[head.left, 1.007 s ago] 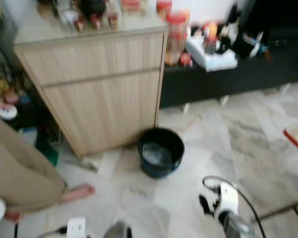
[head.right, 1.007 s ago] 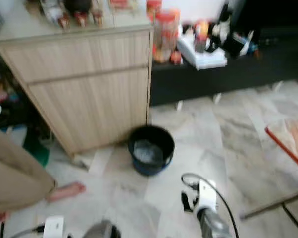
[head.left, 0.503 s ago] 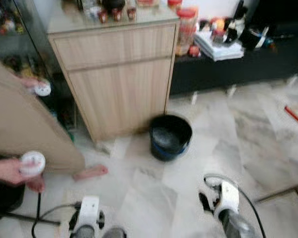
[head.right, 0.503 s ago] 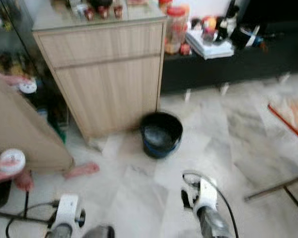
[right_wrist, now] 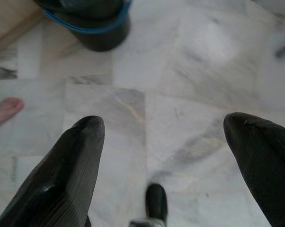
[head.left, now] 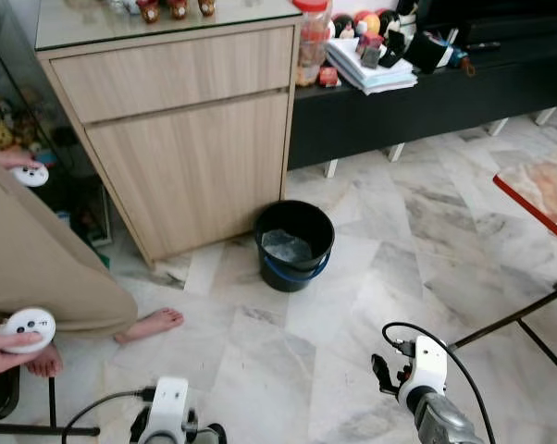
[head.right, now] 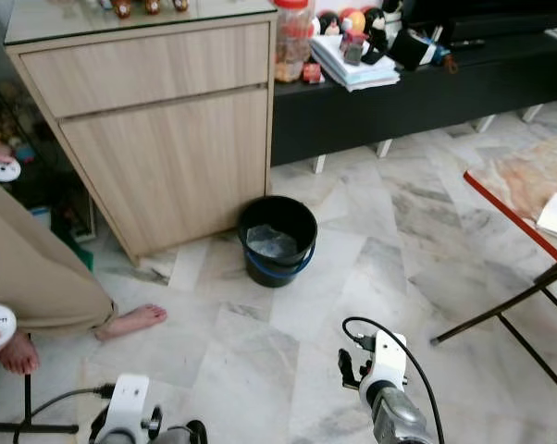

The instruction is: Picking trash to rubbish bin

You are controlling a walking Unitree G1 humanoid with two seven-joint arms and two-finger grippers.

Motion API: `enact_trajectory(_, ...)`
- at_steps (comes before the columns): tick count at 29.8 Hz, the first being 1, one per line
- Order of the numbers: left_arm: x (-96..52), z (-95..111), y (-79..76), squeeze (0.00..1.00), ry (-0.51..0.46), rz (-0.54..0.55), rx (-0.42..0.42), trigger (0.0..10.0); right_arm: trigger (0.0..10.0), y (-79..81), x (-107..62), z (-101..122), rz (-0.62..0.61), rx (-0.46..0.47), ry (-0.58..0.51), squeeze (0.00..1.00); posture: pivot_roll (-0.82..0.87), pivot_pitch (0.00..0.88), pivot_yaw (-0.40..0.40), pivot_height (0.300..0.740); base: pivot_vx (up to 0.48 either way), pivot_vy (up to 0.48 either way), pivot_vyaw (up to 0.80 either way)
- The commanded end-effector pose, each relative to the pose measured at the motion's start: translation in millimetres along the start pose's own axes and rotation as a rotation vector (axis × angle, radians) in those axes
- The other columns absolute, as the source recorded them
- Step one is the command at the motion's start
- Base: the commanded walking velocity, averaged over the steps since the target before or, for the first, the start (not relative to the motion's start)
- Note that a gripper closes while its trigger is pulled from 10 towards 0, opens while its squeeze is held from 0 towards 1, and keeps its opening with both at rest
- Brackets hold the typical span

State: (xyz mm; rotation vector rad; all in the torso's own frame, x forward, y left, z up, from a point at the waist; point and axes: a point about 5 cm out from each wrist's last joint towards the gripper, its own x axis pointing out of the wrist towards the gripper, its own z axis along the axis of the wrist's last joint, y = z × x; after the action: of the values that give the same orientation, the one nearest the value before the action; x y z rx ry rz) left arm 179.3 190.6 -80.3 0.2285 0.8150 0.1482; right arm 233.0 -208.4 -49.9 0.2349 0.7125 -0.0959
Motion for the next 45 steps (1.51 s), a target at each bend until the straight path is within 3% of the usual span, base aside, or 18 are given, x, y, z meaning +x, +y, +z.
enact_trajectory(1, -1.3, -7, 5.1, 0.0, 0.03, 0.026, -0.003, 10.0, 10.0, -7.3, -3.2, -8, -0.027, 0.027, 0.024, 0.0, 0.05, 0.118, -0.068, 0.74, 0.0, 0.0, -0.77)
enact_trajectory(10, -1.6, -11, 6.3, 0.0, 0.058, 0.014, 0.02, 10.0, 10.0, -11.3, -5.4, -13, -0.049, 0.034, 0.041, 0.0, 0.06, 0.1, -0.069, 0.74, 0.0, 0.0, -0.76)
enact_trajectory(18, 1.9, 2, -0.8, 0.0, 0.026, -0.007, 0.07, 10.0, 10.0, -12.9, -6.2, -15, -0.052, 0.029, 0.05, 0.0, 0.07, 0.081, -0.078, 0.74, 0.0, 0.0, -0.76)
enact_trajectory(20, 1.4, -2, 0.9, 0.0, 0.044, 0.007, 0.12, 10.0, 10.0, -15.7, -6.6, -14, -0.064, 0.038, 0.044, 0.0, 0.07, 0.08, -0.073, 0.74, 0.0, 0.0, -0.76)
enact_trajectory(28, -2.3, -20, 11.4, 0.0, 0.134, 0.045, 0.17, 10.0, 10.0, -15.2, -6.5, -14, -0.059, 0.027, 0.045, 0.0, 0.07, 0.099, -0.084, 0.74, 0.0, -0.091, -0.76)
enact_trajectory(45, -1.7, -17, 10.5, 0.0, 0.127, 0.059, 0.147, 10.0, 10.0, -14.5, -5.3, -11, -0.064, 0.036, 0.037, 0.0, 0.09, 0.113, -0.073, 0.74, 0.0, -0.058, -0.76)
